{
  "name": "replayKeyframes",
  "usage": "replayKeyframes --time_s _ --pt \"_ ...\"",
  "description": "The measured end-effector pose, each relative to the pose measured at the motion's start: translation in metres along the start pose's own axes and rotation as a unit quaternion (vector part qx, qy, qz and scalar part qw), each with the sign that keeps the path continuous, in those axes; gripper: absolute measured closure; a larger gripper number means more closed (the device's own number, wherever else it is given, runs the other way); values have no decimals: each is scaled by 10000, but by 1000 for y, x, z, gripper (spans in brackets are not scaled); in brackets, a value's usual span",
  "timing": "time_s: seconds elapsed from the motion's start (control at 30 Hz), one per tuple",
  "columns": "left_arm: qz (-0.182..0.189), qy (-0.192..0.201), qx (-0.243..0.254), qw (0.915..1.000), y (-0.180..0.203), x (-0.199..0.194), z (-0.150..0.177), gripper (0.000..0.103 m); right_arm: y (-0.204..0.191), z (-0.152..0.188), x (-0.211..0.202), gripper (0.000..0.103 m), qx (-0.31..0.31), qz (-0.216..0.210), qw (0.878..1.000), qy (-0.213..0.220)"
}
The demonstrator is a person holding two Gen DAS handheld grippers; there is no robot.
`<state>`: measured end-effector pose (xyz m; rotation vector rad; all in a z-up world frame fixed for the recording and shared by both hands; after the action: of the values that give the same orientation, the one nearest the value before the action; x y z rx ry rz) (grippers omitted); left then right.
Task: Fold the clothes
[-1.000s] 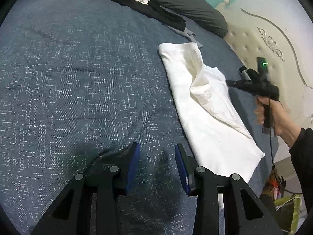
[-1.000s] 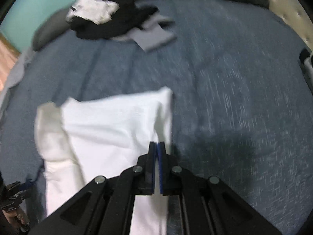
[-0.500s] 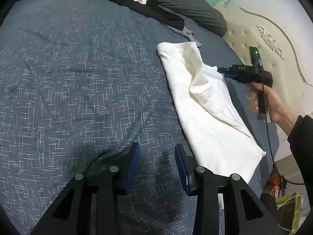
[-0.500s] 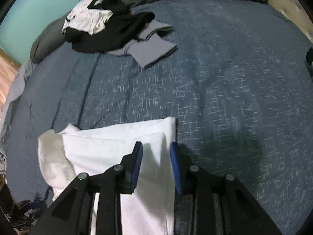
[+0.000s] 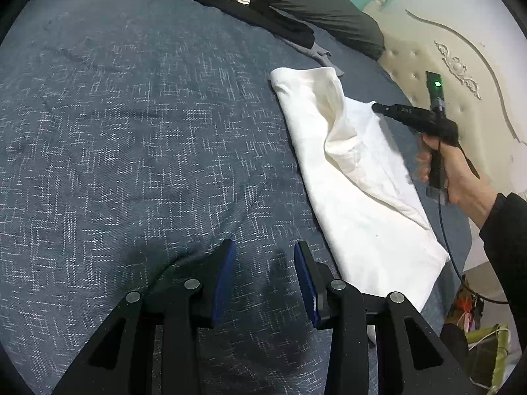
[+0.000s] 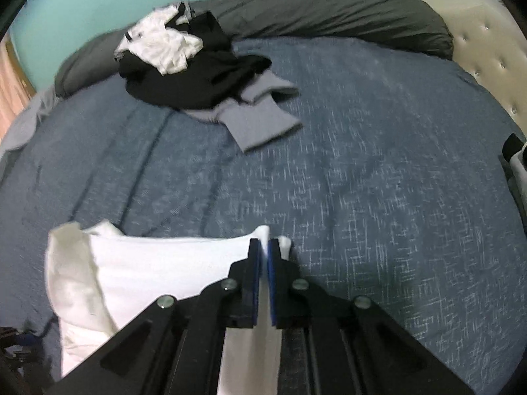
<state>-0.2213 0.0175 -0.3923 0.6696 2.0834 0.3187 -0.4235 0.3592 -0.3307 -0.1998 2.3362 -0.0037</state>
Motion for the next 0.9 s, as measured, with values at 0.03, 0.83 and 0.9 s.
replayKeyframes --time_s 0.03,0.83,0.9 --pt "-9 -8 11 10000 0 1 0 63 1 2 4 99 -9 35 10000 -71" --pt "-52 147 -43 9999 -4 -9 -8 63 -157 64 -72 75 -1192 -1817 9688 -1189" --pt "-37 131 -52 9999 -4 -8 -8 63 -168 71 -69 74 -1338 -1818 9656 -1289"
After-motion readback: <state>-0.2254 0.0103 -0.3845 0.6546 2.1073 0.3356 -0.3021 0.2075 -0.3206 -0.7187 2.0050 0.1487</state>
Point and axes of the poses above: each gripper's, at about its wrist camera, not at the fingertips, and x roughly the way its jaws point, y to its right, z to its underside, the point moved 5 cm from there along x, roughly the way its jaws point, and after that the axes turned 11 degrees about y, right-handed, at the moved point
